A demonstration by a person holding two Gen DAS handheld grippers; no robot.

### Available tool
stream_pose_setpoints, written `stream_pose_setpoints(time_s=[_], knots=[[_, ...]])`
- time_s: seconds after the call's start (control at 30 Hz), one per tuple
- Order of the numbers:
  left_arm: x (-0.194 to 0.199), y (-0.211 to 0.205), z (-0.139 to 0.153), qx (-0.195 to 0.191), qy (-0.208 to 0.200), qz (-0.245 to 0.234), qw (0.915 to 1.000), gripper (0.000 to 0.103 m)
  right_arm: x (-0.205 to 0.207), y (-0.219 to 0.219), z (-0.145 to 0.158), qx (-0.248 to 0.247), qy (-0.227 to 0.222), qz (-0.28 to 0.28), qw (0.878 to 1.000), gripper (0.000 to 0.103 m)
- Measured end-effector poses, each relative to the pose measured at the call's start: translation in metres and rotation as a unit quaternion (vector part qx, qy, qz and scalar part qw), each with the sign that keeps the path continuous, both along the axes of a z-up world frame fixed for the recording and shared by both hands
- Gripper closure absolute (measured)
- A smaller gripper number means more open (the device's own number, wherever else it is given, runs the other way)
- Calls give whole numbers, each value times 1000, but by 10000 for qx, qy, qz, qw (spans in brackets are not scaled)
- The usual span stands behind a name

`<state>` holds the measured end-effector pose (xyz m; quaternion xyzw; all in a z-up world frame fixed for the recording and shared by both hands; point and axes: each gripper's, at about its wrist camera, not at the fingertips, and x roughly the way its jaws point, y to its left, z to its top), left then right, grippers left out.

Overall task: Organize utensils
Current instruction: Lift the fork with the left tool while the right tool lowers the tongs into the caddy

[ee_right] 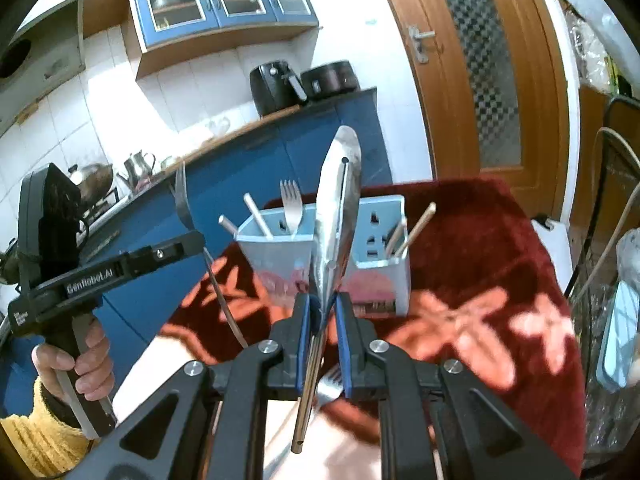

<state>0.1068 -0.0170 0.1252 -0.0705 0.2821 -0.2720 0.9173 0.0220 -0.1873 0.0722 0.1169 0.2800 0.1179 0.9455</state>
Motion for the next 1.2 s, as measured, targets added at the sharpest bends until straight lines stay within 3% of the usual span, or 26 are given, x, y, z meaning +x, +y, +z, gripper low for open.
stream_pose_setpoints(time_s=[0.2, 0.37, 0.73, 1.2], knots=[[20, -7, 35, 220, -622, 357, 9972, 98, 5, 3, 10, -136, -281, -119, 9994, 88], [38, -10, 47, 226, -873, 577, 9943, 98, 13, 4, 19, -239, -504, -232, 9982, 88], [74, -16, 4, 558, -641, 827, 9929, 98, 46, 2, 44, -681, -1183, -730, 9879, 88], [83, -25, -22, 618, -515, 828, 9933, 98, 110, 9, 16, -1304, -1381, -1076, 9759, 88]])
